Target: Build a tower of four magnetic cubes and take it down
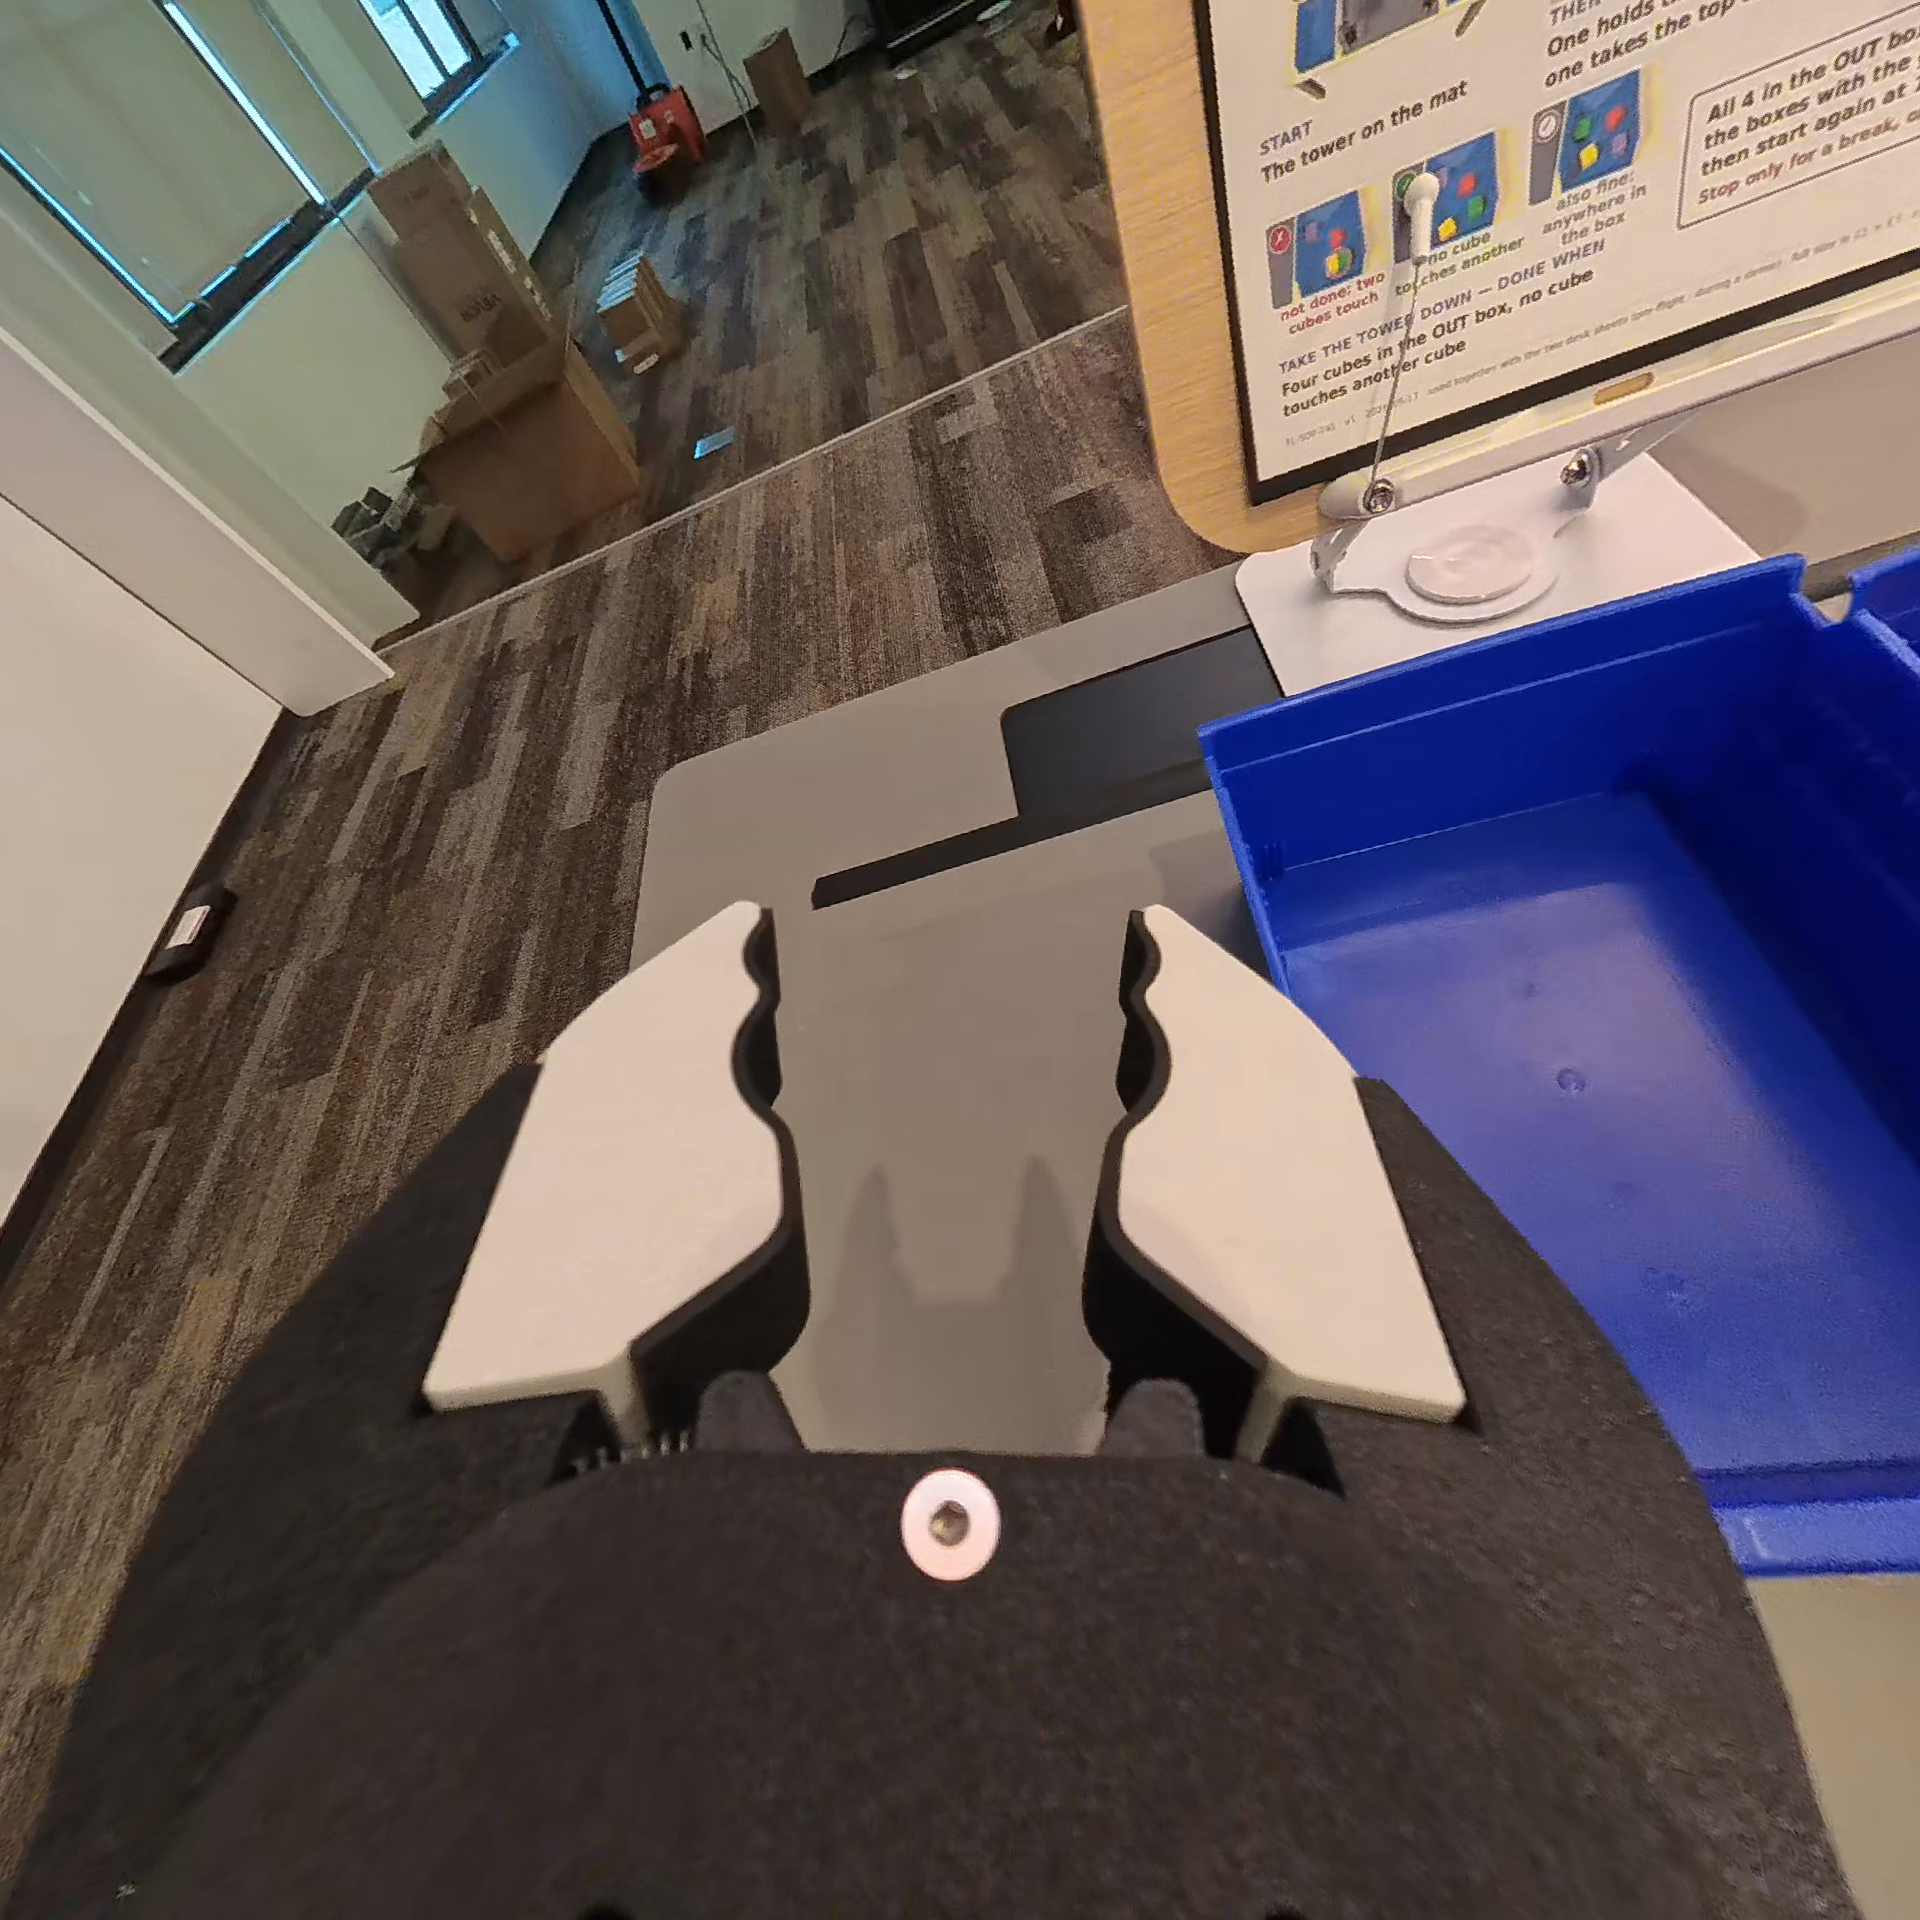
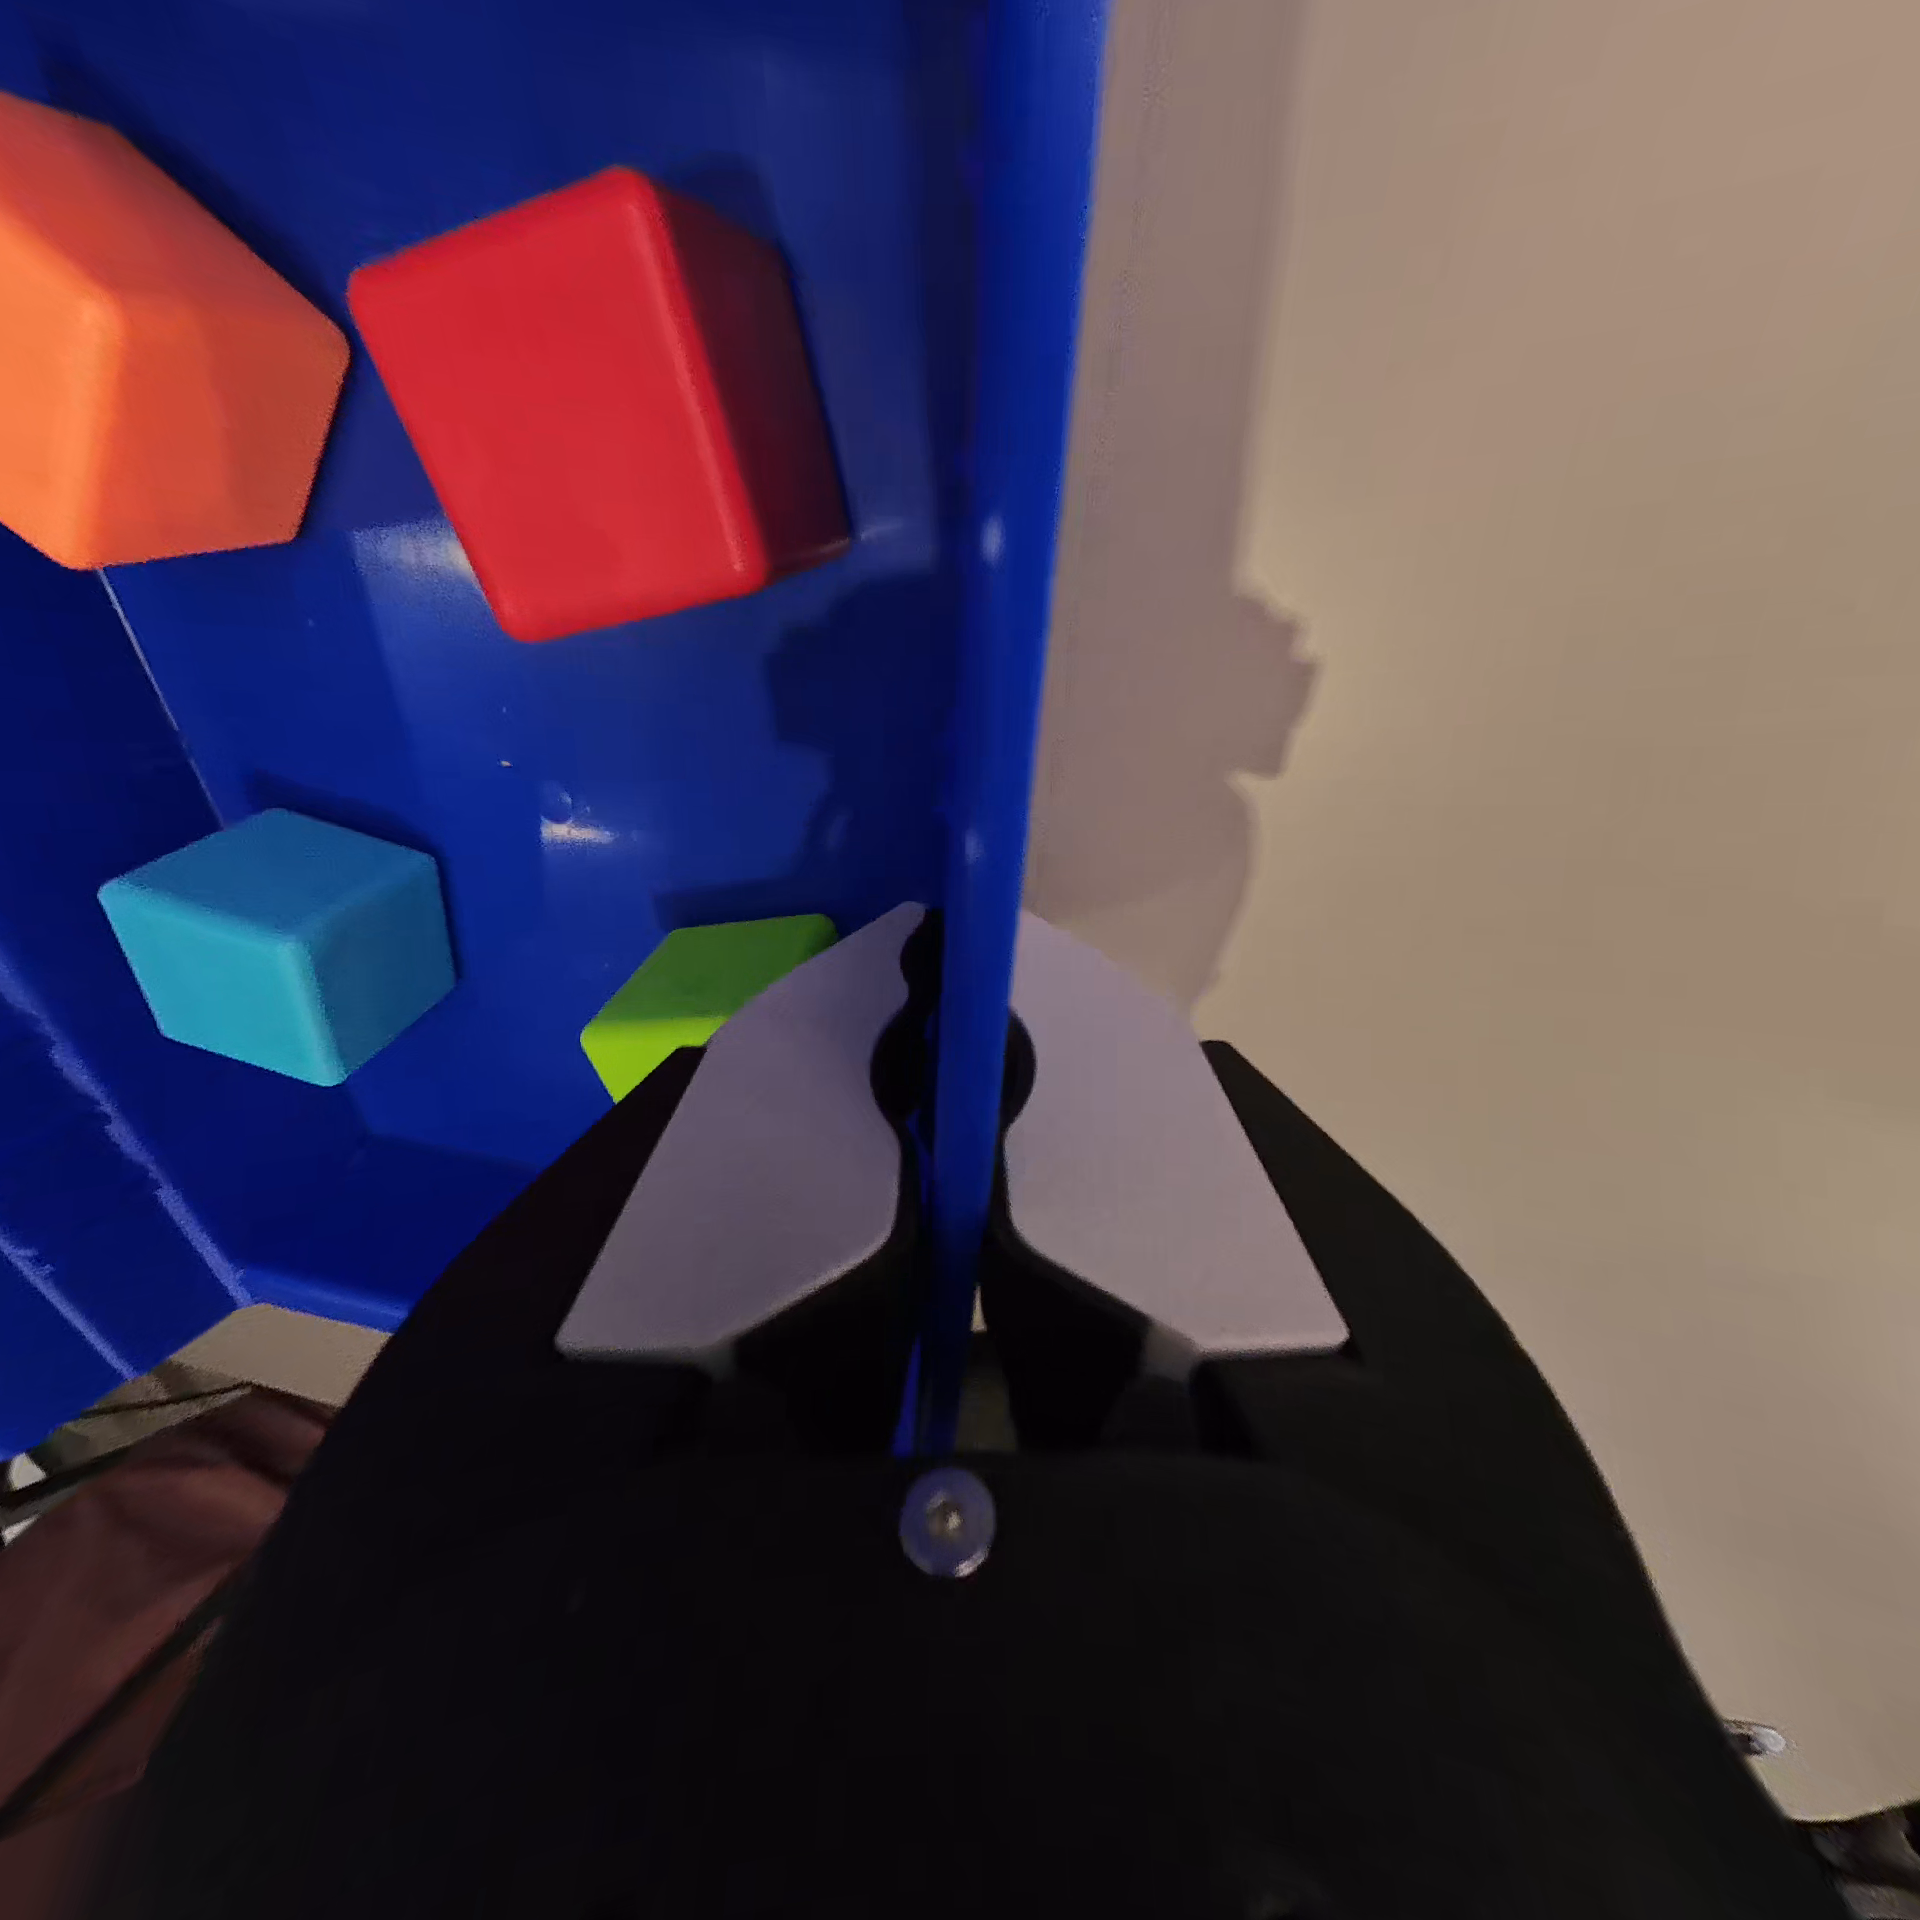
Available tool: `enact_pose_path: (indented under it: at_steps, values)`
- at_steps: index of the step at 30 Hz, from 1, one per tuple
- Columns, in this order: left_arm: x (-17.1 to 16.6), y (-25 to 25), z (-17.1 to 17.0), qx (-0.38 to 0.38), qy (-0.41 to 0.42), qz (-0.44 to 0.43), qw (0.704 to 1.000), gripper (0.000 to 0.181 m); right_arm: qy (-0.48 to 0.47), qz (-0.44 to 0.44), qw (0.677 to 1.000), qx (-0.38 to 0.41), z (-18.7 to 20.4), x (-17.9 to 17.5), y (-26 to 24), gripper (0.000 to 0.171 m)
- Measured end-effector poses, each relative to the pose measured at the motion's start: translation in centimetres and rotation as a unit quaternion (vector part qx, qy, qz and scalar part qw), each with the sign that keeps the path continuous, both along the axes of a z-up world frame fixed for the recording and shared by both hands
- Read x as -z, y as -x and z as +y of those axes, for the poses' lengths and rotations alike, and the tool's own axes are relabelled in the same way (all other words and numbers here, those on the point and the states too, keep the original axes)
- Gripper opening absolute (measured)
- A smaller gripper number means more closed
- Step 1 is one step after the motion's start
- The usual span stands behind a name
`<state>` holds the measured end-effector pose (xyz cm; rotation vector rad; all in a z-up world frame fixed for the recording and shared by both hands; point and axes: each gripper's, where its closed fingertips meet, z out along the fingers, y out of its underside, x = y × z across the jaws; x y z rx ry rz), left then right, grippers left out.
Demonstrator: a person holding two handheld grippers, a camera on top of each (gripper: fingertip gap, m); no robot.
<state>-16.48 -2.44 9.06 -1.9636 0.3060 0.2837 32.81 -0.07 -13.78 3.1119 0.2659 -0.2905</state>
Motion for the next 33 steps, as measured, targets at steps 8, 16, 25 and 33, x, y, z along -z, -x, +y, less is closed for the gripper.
enact_pose_path:
  at_steps: [8, 16, 25, 33]
  values:
    - [-2.7, 4.9, -1.1, -0.039, -0.061, -0.003, 0.997, 0.061, 0.021, -0.004, 1.000, -0.021, -0.9, -1.3, -2.8, 0.006]
    - [-3.2, 8.9, -1.3, -0.064, -0.090, -0.055, 0.992, 0.061, -0.003, -0.006, 1.000, -0.019, -1.2, -9.2, -2.8, 0.005]
    - [-2.1, 11.8, -1.5, -0.093, -0.072, -0.071, 0.991, 0.064, -0.016, -0.002, 0.995, -0.103, 1.5, -16.8, 9.6, 0.005]
    - [-1.3, 15.2, -5.5, -0.117, -0.024, -0.100, 0.988, 0.062, 0.005, 0.047, 0.972, -0.229, 2.6, -16.9, 29.7, 0.006]
